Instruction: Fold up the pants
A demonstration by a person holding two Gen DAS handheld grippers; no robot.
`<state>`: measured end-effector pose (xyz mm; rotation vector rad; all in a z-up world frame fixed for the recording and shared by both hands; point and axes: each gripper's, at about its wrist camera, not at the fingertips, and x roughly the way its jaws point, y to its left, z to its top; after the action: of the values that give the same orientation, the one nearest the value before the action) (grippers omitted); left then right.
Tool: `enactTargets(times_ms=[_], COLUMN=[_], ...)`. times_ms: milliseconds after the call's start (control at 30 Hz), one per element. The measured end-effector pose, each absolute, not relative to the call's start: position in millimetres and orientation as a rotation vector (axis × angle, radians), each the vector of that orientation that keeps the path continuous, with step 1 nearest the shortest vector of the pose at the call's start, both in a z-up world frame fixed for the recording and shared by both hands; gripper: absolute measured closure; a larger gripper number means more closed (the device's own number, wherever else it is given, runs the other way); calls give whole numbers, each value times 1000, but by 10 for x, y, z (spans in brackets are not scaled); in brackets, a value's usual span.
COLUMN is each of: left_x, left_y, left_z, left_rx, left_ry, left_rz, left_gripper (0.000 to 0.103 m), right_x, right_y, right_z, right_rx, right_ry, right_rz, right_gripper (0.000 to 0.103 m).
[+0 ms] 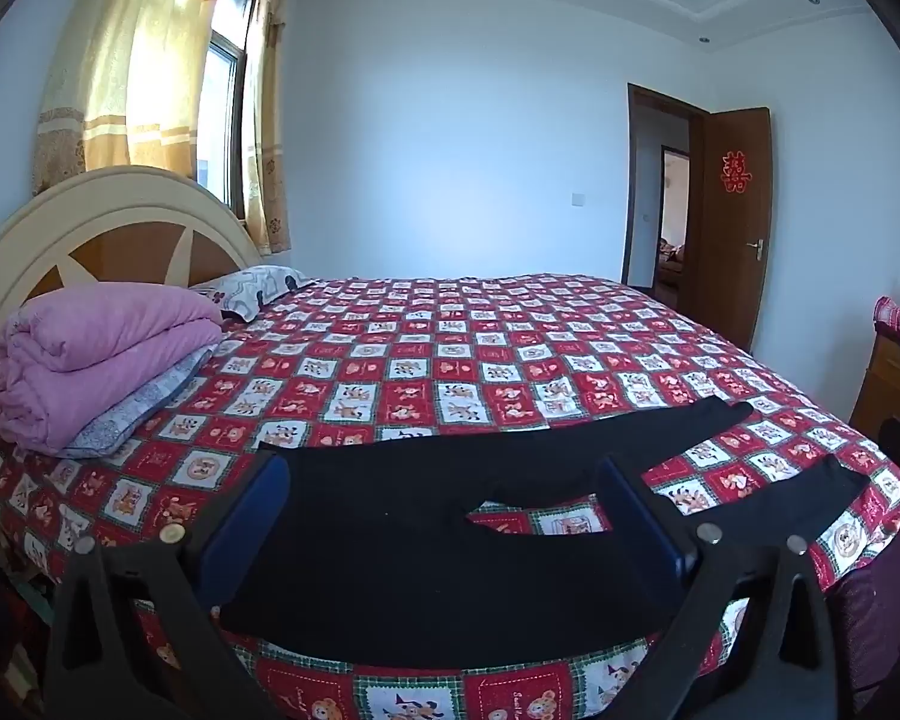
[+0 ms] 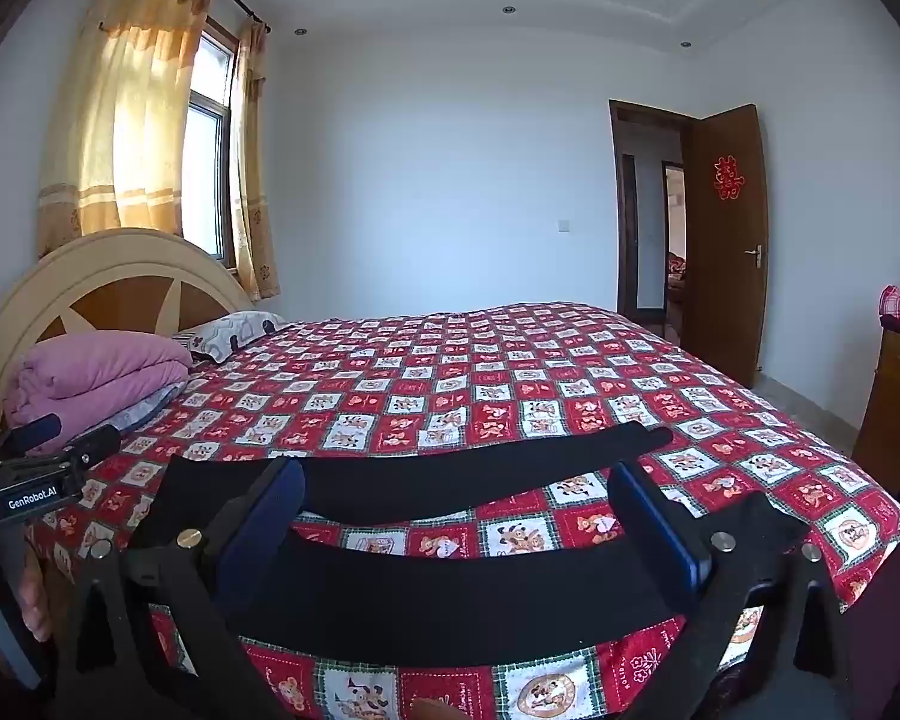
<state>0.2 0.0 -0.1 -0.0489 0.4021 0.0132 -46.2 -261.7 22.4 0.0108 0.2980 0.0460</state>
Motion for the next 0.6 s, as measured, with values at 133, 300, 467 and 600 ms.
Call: enactTargets(times_ms=[133,300,467,600], left_x=[20,-12,-6,-8], left_y=[-17,14,82,85], left_z=[-7,20,38,46], left_rx=[-31,-28,-35,-35], left_ry=[389,372,368,361], left_rz=[19,14,22,32], left_gripper=[0,0,0,0], right_x=[-455,-441,-446,-401], right_y=[-2613,-2608,-2589,-2593], right_z=[224,190,116,140], right_rx=[18,15,11,11], right_ry=[301,303,309,324], right_rz=[48,48,47,45], right_gripper=[1,1,1,1])
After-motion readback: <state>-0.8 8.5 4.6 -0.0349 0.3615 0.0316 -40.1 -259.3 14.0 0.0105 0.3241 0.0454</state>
